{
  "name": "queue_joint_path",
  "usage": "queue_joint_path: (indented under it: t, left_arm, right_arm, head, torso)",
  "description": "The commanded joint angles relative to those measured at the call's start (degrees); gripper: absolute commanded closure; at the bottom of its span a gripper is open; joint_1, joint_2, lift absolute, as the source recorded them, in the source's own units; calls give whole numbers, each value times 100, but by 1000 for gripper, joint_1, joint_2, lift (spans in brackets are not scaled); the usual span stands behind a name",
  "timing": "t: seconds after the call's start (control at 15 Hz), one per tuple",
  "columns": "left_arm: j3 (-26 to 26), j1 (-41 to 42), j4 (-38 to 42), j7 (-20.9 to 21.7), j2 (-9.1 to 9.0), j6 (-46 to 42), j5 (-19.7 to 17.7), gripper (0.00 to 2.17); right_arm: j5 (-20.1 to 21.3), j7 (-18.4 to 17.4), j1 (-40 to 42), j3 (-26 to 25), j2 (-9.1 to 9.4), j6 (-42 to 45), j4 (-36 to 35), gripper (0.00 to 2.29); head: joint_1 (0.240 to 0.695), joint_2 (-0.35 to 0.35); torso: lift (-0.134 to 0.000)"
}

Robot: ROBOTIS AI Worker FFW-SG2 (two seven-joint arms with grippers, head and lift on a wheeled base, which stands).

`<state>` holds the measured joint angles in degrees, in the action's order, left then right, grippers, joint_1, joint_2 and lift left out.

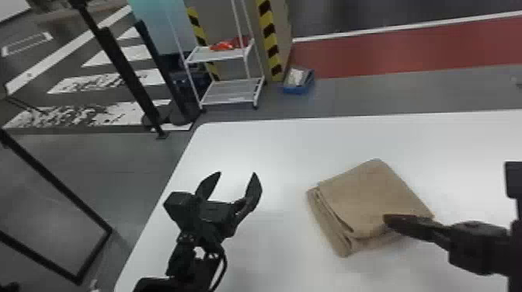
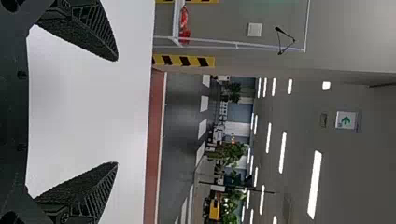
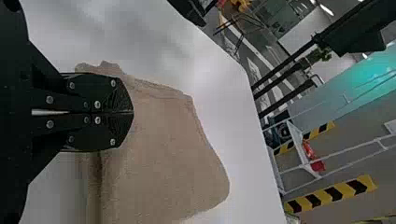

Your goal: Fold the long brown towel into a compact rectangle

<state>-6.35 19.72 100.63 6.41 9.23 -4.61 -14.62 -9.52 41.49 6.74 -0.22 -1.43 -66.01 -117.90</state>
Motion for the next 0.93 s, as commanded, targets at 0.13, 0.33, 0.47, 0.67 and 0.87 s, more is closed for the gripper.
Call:
queue_joint_path:
  t: [0.13, 0.33, 0.47, 0.67, 0.87]
  left_arm:
    - [20, -21, -17, -9, 27, 0, 3, 83]
    - [28, -12, 0, -9, 27, 18, 3, 83]
    - [2, 6, 9, -9, 44, 18, -6, 83]
    - [2, -3, 0, -9, 44, 0, -15, 83]
    - [11, -12, -26, -9, 35, 18, -15, 83]
  right_arm:
    - [-6, 17, 117, -541, 3, -620, -163, 2020]
    - [231, -150, -348, -242, 38, -778, 233, 2020]
    - [354, -308, -735, -93, 47, -760, 628, 2020]
    - [459, -466, -1342, 118, 73, -549, 1331, 2020]
    - [477, -774, -1755, 285, 117, 206, 1920, 2020]
  head:
    - [695, 274]
    - [695, 255]
    - [695, 257]
    - [695, 260]
    - [695, 258]
  torso:
    - [-125]
    - [-125]
    - [-125]
    - [-125]
    - [-125]
